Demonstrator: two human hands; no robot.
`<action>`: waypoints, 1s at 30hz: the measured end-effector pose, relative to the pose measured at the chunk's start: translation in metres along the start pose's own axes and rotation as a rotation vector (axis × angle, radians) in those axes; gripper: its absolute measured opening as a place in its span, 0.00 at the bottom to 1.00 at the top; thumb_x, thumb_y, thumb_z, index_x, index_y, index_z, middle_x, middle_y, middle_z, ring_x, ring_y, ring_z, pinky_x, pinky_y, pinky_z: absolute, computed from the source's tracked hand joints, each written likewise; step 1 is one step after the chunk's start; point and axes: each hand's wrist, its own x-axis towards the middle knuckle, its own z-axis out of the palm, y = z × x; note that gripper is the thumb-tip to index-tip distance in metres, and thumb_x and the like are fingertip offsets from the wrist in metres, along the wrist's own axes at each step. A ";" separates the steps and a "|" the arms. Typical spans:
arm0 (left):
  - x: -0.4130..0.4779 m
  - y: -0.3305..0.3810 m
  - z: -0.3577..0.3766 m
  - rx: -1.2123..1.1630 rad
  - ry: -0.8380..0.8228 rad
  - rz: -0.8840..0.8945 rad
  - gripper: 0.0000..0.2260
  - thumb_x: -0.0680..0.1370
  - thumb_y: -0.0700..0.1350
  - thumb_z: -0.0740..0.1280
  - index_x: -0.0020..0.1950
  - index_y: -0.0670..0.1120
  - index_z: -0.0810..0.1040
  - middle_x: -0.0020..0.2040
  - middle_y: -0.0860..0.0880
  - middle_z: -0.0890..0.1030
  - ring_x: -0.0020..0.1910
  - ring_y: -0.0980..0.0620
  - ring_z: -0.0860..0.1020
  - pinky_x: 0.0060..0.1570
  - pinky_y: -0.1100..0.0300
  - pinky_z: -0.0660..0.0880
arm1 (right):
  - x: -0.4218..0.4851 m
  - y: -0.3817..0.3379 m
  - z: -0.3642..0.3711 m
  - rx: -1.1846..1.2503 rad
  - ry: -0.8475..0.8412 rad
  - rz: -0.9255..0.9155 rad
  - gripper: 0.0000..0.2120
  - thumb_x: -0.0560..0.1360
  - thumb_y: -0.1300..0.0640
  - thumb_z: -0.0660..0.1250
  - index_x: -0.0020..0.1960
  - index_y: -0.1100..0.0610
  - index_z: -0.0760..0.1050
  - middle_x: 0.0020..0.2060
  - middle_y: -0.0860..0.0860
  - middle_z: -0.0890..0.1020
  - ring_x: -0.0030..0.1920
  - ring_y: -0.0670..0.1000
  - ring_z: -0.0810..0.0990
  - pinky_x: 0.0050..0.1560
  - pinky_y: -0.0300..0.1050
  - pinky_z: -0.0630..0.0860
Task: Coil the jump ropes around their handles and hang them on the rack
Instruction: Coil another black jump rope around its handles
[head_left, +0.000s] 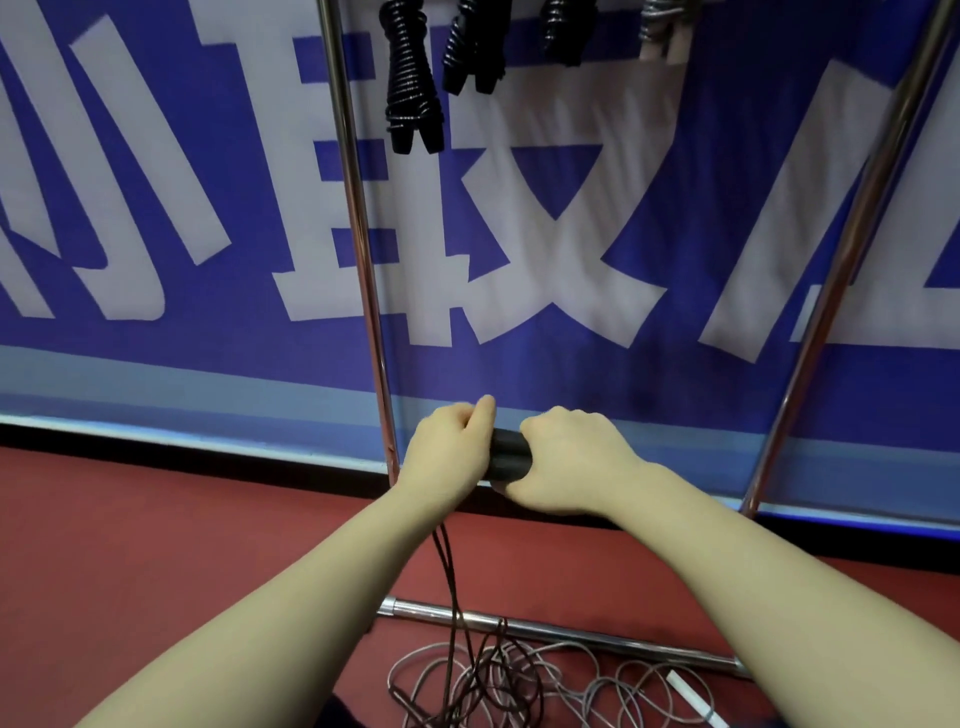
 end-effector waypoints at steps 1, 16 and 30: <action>-0.001 0.001 0.000 -0.002 0.041 0.031 0.20 0.83 0.52 0.56 0.33 0.45 0.60 0.29 0.51 0.64 0.30 0.52 0.63 0.31 0.57 0.60 | 0.001 -0.001 0.000 0.022 0.010 0.012 0.16 0.71 0.41 0.65 0.36 0.50 0.64 0.33 0.46 0.72 0.34 0.51 0.72 0.35 0.45 0.66; -0.004 0.004 -0.008 -0.052 0.119 0.091 0.21 0.82 0.49 0.57 0.28 0.50 0.62 0.24 0.54 0.64 0.28 0.53 0.65 0.33 0.58 0.61 | 0.004 -0.003 0.011 0.102 0.096 -0.073 0.34 0.69 0.43 0.65 0.74 0.47 0.63 0.54 0.46 0.80 0.55 0.53 0.78 0.50 0.45 0.68; -0.006 0.010 0.001 0.026 0.162 0.068 0.21 0.83 0.51 0.55 0.32 0.47 0.60 0.28 0.51 0.66 0.29 0.53 0.65 0.31 0.56 0.60 | 0.010 0.004 0.015 0.341 -0.057 0.050 0.09 0.67 0.55 0.69 0.36 0.54 0.69 0.30 0.49 0.76 0.31 0.51 0.74 0.30 0.42 0.65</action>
